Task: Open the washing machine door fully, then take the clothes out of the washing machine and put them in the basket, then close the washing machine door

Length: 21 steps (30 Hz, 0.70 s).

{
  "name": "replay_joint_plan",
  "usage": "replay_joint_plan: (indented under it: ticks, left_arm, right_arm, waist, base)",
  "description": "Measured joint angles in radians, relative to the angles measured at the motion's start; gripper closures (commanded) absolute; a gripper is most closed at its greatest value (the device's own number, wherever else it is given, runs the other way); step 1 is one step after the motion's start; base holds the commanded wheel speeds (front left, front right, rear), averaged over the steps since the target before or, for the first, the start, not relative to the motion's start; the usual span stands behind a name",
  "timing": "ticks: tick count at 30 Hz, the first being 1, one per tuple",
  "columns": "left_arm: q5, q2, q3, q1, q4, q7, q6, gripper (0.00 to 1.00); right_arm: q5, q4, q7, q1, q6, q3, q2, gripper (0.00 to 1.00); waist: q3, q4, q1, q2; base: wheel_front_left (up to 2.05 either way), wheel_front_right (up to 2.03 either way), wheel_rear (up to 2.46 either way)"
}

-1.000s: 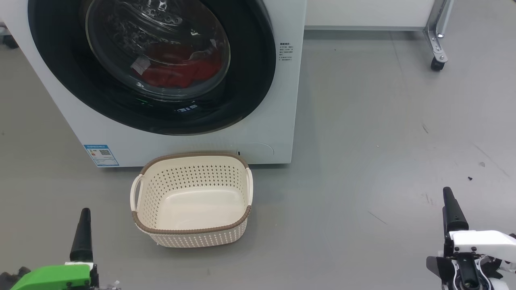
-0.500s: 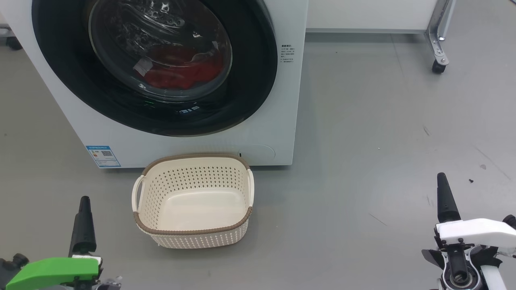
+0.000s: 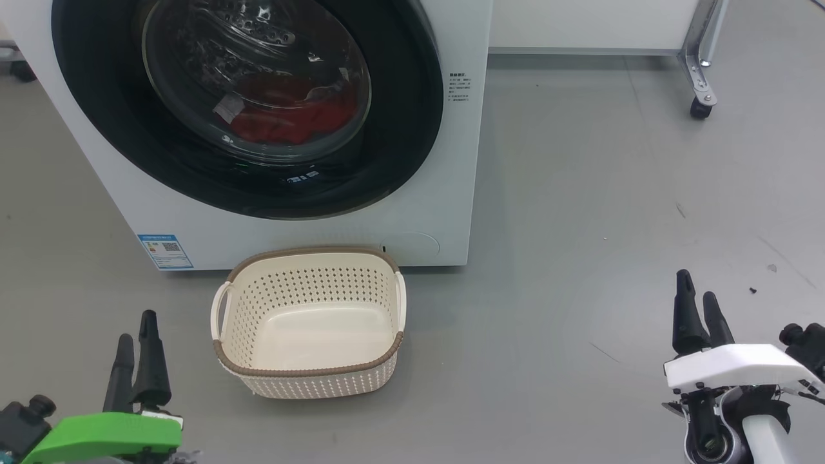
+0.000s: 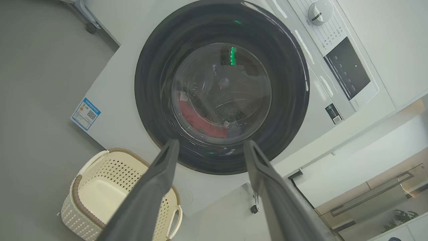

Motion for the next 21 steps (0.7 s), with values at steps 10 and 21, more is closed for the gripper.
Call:
replay_joint_plan:
  ticks: [10,21]
  left_arm:
    - [0.210,0.022,-0.031,0.020,-0.018,-0.025,0.000,0.00]
    - [0.412,0.026,-0.084,0.032,-0.017,-0.058,0.000,0.00]
  right_arm:
    - [-0.171,-0.013,-0.027,0.000,-0.024,0.056,-0.004,0.00]
    - [-0.351,-0.005,-0.061,0.000,-0.053,0.118,-0.012,0.00]
  waist:
    - [0.005,0.000,0.0000,0.0000]
    - [0.014,0.000,0.0000,0.0000]
  base:
    - [0.00,0.00,0.00]
    - [0.00,0.00,0.00]
